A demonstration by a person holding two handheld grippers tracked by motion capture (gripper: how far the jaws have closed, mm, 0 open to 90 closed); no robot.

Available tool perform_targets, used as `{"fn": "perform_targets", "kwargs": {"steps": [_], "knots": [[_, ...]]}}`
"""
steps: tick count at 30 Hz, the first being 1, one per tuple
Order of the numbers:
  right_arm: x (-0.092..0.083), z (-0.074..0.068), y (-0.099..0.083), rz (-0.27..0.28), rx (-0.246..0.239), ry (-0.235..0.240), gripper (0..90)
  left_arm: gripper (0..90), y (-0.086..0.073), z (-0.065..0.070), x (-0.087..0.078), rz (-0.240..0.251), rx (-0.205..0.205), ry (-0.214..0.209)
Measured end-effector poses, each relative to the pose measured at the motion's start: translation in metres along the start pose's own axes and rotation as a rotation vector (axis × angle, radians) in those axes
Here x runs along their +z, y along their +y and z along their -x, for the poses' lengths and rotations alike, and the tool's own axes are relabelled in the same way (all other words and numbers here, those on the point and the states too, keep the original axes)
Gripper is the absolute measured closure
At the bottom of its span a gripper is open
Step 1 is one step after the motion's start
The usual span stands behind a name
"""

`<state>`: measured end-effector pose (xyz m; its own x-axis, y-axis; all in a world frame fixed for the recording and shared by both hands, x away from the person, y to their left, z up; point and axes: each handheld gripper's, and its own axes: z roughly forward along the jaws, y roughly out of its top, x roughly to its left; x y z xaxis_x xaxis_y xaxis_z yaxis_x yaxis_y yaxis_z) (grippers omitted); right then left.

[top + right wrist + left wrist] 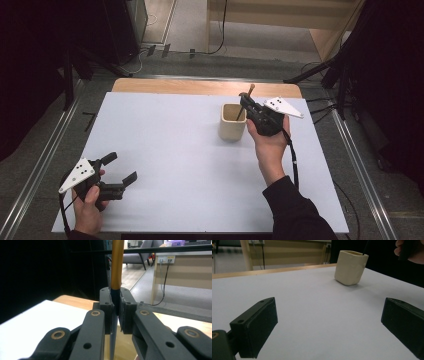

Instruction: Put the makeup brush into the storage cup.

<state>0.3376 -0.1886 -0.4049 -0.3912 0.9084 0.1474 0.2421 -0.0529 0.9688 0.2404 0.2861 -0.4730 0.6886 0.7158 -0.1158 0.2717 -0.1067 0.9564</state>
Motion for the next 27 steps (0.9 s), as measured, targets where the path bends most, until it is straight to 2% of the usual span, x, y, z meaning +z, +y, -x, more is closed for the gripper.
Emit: {"fn": "perform_targets", "kwargs": {"steps": [21, 27], "knots": [[0.018, 0.006, -0.027, -0.098, -0.022, -0.03, 84.3, 1.2, -0.001, 0.0, 0.0, -0.007, 0.007, 0.002], [0.021, 0.01, -0.039, -0.13, -0.01, -0.063, 84.2, 1.2, -0.001, 0.0, 0.0, -0.007, 0.01, 0.0]]}}
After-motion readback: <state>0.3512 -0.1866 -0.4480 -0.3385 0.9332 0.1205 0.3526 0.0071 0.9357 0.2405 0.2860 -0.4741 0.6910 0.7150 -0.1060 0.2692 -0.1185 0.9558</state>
